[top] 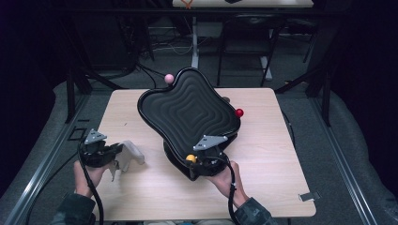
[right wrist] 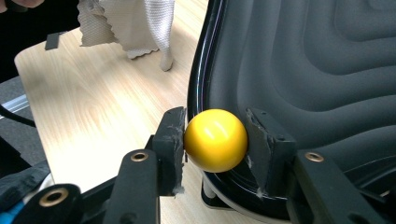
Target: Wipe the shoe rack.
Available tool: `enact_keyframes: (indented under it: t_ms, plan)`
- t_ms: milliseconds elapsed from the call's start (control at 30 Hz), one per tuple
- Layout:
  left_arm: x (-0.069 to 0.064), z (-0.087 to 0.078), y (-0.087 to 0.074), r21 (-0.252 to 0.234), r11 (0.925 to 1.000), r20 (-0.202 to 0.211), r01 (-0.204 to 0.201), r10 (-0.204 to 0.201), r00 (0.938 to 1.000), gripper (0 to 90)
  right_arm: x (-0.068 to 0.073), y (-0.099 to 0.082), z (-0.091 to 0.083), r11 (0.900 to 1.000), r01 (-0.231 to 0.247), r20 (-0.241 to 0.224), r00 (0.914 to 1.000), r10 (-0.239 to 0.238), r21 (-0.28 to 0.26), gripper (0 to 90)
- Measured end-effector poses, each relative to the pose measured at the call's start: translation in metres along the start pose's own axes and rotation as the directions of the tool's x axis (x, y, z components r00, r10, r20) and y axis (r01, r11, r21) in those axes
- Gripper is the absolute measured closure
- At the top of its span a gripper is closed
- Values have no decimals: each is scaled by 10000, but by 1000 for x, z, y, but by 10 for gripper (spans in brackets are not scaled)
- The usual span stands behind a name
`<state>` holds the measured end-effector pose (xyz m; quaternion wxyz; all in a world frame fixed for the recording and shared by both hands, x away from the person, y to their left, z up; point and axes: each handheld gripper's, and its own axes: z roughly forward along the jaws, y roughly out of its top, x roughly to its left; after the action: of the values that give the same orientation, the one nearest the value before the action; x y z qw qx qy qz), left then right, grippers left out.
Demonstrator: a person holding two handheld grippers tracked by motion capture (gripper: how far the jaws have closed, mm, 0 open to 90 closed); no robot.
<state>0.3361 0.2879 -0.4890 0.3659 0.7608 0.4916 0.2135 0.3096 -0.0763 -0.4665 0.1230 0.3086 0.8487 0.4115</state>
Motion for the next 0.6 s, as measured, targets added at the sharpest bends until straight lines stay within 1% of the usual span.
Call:
enact_keyframes:
  t_ms: [67,133,233,267,367,500,600]
  plan:
    - [0,0,0,-14,10000,-17,-12,12,10000,820,0,-1,0,9999,100,-51,9999,-101,-102,589]
    - [0,0,0,10,10000,3,-18,18,10000,820,-1,-2,-1,10000,9,30,10000,-9,-75,590]
    - [1,1,-1,59,10000,-10,-17,17,10000,820,-4,-4,-3,9999,-28,-77,10000,27,-125,591]
    - [1,1,0,60,10000,-6,-21,21,10000,821,-5,-5,-5,9999,-56,-13,10000,56,-100,590]
    - [1,0,0,55,10000,-14,-34,34,10000,820,-10,-8,-9,9998,-164,-20,9999,163,-108,590]
    - [1,0,0,-35,10000,-60,46,-46,10000,821,-16,-12,-14,9992,-398,-59,9992,398,-57,590]
    - [1,0,-1,-38,10000,-72,57,-57,10000,821,-20,-15,-19,9987,-517,45,9987,517,-47,589]
